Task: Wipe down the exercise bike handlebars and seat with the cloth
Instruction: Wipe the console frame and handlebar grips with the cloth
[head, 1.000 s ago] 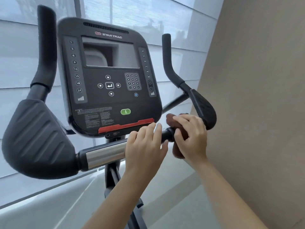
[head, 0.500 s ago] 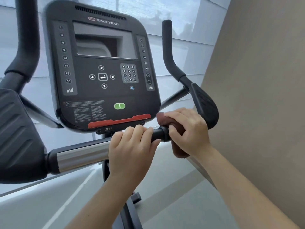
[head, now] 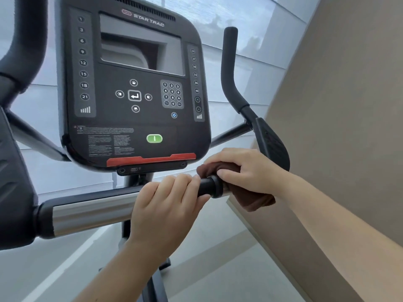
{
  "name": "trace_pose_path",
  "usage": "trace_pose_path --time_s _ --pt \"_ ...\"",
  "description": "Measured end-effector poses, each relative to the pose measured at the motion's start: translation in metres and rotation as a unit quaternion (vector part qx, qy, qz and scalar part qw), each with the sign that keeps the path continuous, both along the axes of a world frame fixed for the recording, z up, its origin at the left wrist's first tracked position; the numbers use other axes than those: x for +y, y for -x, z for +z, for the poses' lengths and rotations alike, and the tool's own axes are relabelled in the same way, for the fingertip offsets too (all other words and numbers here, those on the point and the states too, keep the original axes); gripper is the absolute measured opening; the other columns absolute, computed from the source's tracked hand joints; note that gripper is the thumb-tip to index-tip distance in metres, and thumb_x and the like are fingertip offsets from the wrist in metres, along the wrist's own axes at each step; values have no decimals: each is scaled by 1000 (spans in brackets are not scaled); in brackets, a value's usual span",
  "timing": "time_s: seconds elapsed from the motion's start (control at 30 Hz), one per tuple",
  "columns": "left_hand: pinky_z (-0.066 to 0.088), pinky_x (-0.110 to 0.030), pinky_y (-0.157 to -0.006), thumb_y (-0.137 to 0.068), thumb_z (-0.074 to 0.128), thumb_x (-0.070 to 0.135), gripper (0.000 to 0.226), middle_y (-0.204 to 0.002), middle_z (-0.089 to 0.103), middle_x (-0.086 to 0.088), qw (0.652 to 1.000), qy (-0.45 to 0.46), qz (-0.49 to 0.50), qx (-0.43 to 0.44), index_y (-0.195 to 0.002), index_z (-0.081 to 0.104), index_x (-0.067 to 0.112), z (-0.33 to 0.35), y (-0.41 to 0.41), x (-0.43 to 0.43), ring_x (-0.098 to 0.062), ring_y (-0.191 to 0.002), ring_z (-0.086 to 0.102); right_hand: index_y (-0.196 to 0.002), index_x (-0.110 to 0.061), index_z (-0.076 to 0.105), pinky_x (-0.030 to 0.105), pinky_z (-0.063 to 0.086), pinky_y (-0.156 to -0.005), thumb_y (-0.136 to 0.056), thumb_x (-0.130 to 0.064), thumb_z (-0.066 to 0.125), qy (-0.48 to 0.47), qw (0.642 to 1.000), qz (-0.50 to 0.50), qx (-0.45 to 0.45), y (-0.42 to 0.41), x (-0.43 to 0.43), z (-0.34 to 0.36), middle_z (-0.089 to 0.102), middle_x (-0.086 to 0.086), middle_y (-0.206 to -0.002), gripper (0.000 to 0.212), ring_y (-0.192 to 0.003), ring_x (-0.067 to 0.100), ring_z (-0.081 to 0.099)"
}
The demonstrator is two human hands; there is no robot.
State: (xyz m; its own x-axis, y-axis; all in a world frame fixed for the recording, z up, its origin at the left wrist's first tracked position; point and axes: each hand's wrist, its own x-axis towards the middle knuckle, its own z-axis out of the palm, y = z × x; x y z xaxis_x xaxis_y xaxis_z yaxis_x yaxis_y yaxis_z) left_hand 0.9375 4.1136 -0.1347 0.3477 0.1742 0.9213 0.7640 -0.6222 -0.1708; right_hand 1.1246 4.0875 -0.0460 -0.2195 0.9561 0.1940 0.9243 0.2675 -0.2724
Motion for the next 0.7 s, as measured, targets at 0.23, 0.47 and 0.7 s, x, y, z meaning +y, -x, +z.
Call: trace_pose_path --time_s 0.23,0.47,0.7 --pt "27 -30 -58 -89 55 39 29 -73 65 3 1000 15 0 -1 -87 68 13 1 0 -2 -18 -60 59 -102 -44 63 33 43 -92 -85 -20 47 30 997 -64 -34 -42 -8 8 62 -25 -92 33 -95 1 55" --pt "25 -30 -60 -87 53 35 25 -73 64 2 994 107 -26 -17 -84 66 14 11 1 -11 -21 -61 56 -98 -14 71 41 50 -73 -76 -20 50 -410 908 -89 14 9 -13 -57 69 4 -88 31 -82 23 62" --pt "25 -30 -62 -78 61 33 18 -74 64 4 980 190 -47 -43 -83 67 18 20 -1 -20 -21 -64 55 -97 -9 62 48 52 -76 -84 -27 42 -647 747 -149 37 7 8 -99 68 22 -91 30 -88 37 62"
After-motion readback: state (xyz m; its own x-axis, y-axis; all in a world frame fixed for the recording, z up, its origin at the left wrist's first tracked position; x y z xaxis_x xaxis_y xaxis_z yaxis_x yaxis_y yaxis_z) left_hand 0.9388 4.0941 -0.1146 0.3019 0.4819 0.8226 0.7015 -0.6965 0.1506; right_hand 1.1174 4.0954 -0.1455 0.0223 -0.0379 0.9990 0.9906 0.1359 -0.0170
